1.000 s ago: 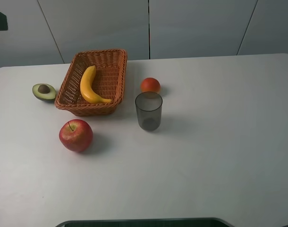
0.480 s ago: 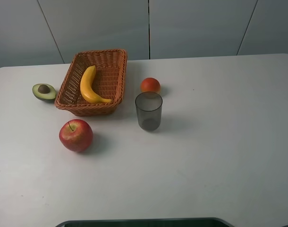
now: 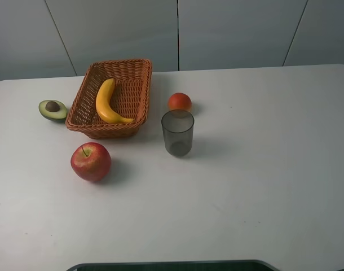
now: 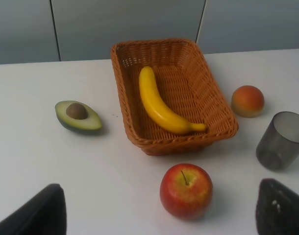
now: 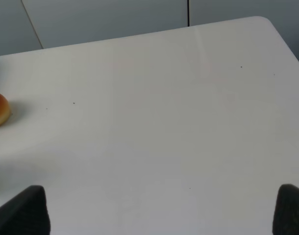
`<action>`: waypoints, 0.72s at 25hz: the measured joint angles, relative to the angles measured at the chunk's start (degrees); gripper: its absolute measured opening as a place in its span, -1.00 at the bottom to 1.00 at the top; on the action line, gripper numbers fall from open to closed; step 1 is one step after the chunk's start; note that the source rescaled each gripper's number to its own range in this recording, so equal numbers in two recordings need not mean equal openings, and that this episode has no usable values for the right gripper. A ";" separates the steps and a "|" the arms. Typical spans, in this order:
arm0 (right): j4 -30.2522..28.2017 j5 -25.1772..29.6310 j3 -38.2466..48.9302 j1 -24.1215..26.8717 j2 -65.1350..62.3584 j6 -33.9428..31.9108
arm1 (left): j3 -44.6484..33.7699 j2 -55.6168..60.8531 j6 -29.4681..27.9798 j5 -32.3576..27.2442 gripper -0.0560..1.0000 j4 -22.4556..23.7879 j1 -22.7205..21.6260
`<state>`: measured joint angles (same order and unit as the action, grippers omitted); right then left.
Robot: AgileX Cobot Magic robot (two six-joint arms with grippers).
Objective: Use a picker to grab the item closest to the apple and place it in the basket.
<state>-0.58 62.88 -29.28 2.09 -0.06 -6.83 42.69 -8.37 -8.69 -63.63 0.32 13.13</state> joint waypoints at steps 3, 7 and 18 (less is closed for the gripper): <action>0.00 0.00 0.00 0.00 0.00 0.00 | -2.62 4.46 1.15 -2.23 0.98 0.11 0.00; 0.00 0.00 0.00 0.00 0.00 0.00 | -5.87 8.07 2.85 -3.14 0.98 1.55 0.00; 0.00 0.00 0.00 0.00 0.00 0.00 | -12.58 8.37 4.02 0.25 0.98 3.20 0.00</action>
<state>-0.58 62.88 -29.28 2.09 -0.06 -6.83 30.10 0.00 -4.67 -63.38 3.53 13.13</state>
